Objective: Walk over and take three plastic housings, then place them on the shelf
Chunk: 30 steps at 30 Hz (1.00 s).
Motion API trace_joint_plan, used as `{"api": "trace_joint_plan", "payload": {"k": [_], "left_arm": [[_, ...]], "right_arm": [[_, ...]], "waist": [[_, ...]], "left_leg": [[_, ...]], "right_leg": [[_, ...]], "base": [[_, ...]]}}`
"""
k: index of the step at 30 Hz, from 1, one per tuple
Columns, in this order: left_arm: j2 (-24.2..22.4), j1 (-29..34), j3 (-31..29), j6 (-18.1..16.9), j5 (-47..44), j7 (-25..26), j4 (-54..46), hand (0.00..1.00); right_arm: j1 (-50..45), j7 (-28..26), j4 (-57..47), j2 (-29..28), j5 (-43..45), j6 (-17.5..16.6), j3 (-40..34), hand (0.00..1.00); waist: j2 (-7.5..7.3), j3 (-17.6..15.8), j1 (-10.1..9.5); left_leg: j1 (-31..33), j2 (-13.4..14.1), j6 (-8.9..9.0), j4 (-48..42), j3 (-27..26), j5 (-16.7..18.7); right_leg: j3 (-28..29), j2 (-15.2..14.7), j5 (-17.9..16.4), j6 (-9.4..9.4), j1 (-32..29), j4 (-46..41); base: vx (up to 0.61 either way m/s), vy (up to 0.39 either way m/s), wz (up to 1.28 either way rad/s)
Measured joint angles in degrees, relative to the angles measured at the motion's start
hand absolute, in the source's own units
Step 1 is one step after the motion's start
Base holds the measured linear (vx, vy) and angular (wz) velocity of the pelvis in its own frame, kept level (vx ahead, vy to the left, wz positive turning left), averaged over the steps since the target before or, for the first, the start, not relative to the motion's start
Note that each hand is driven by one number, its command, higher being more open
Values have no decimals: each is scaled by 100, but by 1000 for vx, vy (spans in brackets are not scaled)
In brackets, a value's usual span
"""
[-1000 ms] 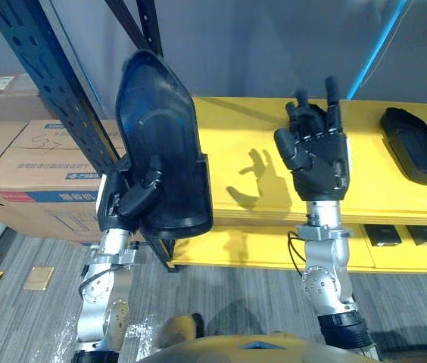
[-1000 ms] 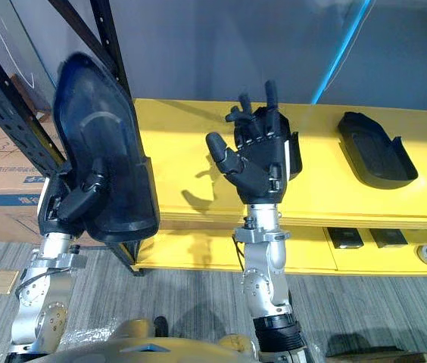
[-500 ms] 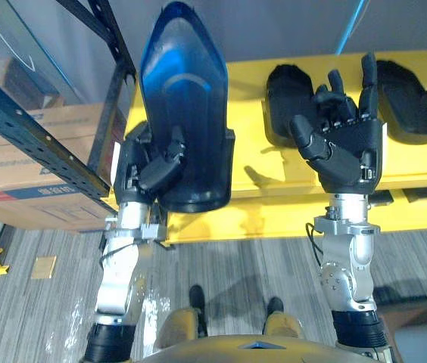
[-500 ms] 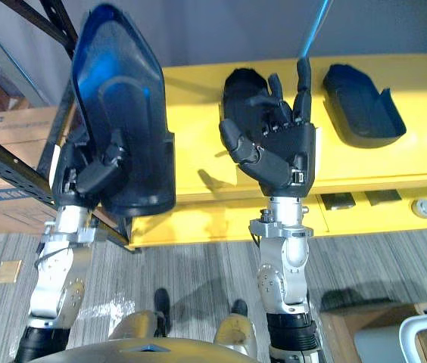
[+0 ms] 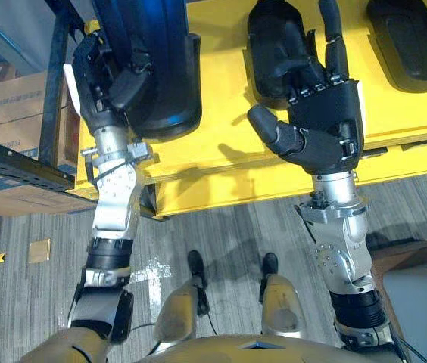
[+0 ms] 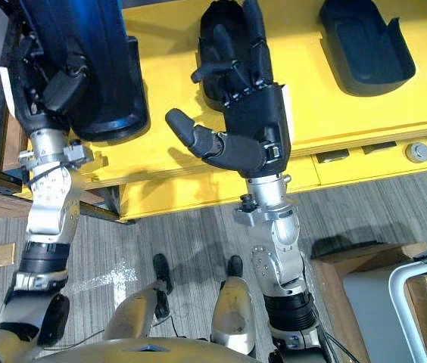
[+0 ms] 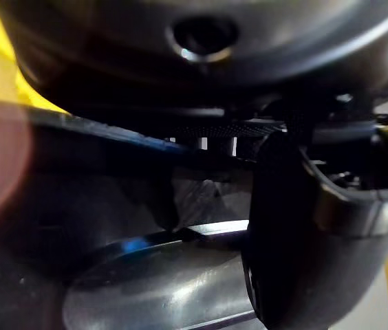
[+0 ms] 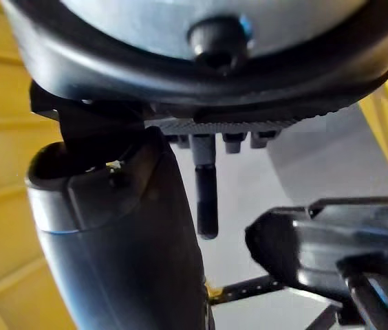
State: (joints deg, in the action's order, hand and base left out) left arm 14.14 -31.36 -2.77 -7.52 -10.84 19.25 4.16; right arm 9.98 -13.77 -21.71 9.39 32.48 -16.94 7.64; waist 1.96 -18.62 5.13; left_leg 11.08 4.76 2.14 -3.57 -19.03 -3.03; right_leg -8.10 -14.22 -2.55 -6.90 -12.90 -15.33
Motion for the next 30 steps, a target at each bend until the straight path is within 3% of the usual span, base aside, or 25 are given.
{"api": "trace_joint_plan", "payload": {"k": [4,9,14,20,29,30], "left_arm": [[62,-493,45,341,-228,-102,1026,0],[304,-598,-21,651,-473,-246,1725,0],[561,-668,-161,815,-543,-251,1872,0],[654,-659,-510,1124,-706,-317,2047,0],[654,-635,-484,1298,-780,-986,2045,0],[654,-634,-473,1308,-779,-1015,2046,100]], "right_arm": [[-9,-161,-228,58,235,24,264,100],[-55,-218,-288,127,398,28,403,100],[-296,-262,-288,164,398,112,459,100],[-510,-315,-293,224,394,158,633,100],[-534,-237,-563,430,380,166,768,100],[-536,-209,-563,430,381,172,766,100]], "waist": [[-29,-23,95],[-33,-25,152],[-33,-26,137],[-18,-32,127],[125,-29,127],[132,-26,127]], "left_leg": [[23,27,-59,-305,-278,222],[17,43,-31,-545,-585,375],[22,25,-55,-715,-829,357],[-153,-22,-67,-592,-851,337],[-174,-181,-183,-386,-757,168],[-186,-197,-192,-349,-753,148]], "right_leg": [[107,-90,-39,-55,1,-90],[226,-174,-50,-72,0,-160],[233,-272,-188,-183,34,-234],[269,-285,-246,-182,102,-288],[208,-364,-272,-224,102,-321],[207,-369,-272,-224,102,-327]], "base": [[45,19,-9],[64,41,-7],[54,16,10],[3,-4,-3],[-16,2,7],[-18,7,5]]}}
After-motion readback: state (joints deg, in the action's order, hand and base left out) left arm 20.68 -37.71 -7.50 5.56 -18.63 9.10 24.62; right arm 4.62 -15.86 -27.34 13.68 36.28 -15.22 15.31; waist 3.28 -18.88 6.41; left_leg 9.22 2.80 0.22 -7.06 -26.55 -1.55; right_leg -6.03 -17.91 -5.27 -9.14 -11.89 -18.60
